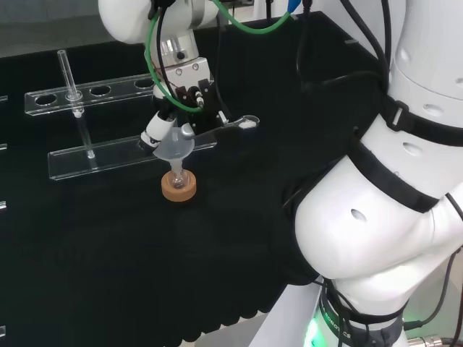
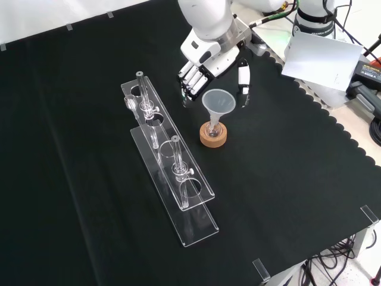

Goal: Place the funnel on the round-bottom flask.

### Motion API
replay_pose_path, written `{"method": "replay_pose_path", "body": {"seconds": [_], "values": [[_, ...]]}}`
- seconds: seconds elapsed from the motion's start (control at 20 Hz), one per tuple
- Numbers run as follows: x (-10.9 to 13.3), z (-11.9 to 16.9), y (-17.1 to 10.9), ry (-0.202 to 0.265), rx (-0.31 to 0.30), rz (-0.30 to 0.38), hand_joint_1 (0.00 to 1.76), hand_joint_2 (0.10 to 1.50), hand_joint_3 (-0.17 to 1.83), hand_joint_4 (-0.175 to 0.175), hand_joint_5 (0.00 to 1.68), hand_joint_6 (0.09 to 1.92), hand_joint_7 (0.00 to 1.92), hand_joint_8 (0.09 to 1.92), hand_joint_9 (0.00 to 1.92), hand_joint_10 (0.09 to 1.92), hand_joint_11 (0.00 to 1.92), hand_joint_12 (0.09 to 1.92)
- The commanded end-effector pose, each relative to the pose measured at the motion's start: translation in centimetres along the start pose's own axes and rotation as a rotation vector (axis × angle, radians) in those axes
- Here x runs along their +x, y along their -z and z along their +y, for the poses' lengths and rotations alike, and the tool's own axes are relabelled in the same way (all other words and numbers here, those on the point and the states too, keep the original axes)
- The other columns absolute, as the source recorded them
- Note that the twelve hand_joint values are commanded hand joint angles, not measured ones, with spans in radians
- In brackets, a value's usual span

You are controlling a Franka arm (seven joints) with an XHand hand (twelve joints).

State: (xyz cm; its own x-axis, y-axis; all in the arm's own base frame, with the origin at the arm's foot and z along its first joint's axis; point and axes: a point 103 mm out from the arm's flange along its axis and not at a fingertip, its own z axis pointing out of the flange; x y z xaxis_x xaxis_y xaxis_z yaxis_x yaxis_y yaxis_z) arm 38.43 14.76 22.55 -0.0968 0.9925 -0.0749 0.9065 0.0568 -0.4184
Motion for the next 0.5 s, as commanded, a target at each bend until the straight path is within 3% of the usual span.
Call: {"method": "replay_pose_path", "body": {"seconds": [0.05, 0.5], "values": [[-3.1, -0.8, 2.2, -0.025, -0.073, -0.004, 0.53, 0.71, 0.40, -0.057, 0.31, 0.09, 0.04, 0.74, 0.26, 0.78, 0.10, 1.48], [-6.6, -1.4, 4.0, -0.059, -0.107, -0.009, 0.55, 0.71, 0.39, -0.059, 0.35, 0.09, 0.11, 0.74, 0.34, 0.76, 0.16, 1.45]]}}
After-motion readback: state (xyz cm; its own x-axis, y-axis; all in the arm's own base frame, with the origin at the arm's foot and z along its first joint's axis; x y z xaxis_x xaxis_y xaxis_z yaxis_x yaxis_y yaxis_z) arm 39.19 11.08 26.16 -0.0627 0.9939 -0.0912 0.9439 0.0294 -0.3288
